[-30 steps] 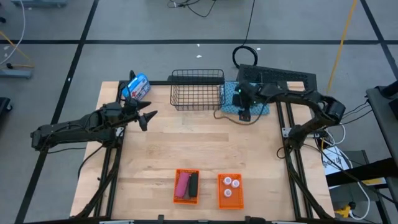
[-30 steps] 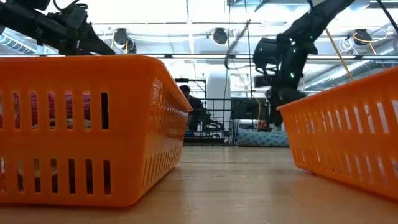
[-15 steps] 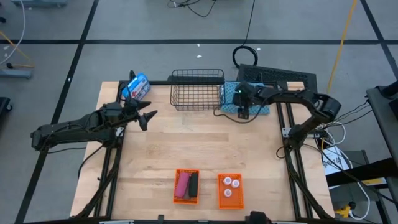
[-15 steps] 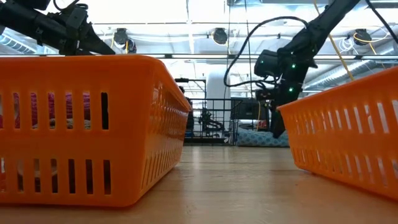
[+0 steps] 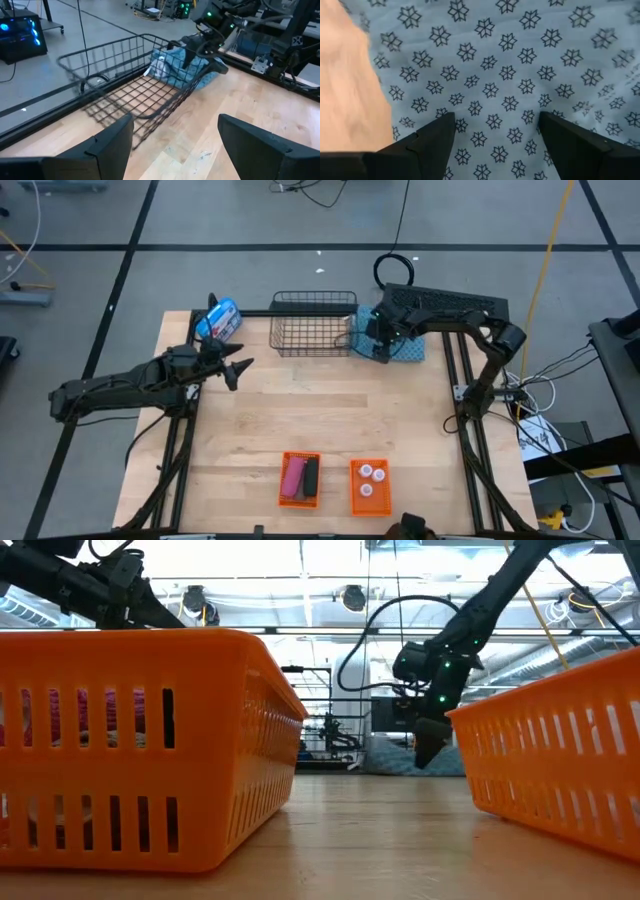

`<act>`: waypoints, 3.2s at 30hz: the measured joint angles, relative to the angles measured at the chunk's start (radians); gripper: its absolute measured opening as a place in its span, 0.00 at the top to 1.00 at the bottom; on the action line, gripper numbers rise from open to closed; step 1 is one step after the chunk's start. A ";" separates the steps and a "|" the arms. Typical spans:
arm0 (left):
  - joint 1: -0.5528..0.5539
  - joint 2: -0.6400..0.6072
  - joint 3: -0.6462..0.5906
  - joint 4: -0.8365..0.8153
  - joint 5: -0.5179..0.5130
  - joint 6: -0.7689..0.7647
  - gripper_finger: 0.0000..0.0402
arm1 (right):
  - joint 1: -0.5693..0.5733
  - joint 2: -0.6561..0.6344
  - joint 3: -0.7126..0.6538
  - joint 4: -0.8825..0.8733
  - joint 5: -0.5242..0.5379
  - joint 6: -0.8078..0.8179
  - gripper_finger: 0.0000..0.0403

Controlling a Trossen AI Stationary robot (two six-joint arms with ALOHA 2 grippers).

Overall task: Pick & Place Medicine items
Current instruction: Put the blue patient gown into the black wire basket

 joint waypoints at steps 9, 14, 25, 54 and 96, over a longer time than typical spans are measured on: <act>0.000 0.044 0.000 0.006 0.000 -0.002 0.25 | -0.010 0.044 0.002 -0.033 -0.043 0.023 0.41; 0.000 0.071 0.000 0.007 0.000 -0.007 0.25 | -0.019 0.042 0.002 -0.046 -0.043 0.022 0.56; 0.000 0.078 0.000 0.055 0.000 0.000 0.25 | -0.020 0.037 0.002 -0.072 -0.030 0.026 0.96; 0.002 0.078 0.000 0.087 0.047 0.009 0.25 | -0.030 -0.579 -0.008 0.265 -0.251 0.230 0.98; 0.002 0.285 0.000 0.164 0.050 -0.024 0.25 | 0.201 -0.275 0.222 0.792 -0.234 0.091 0.98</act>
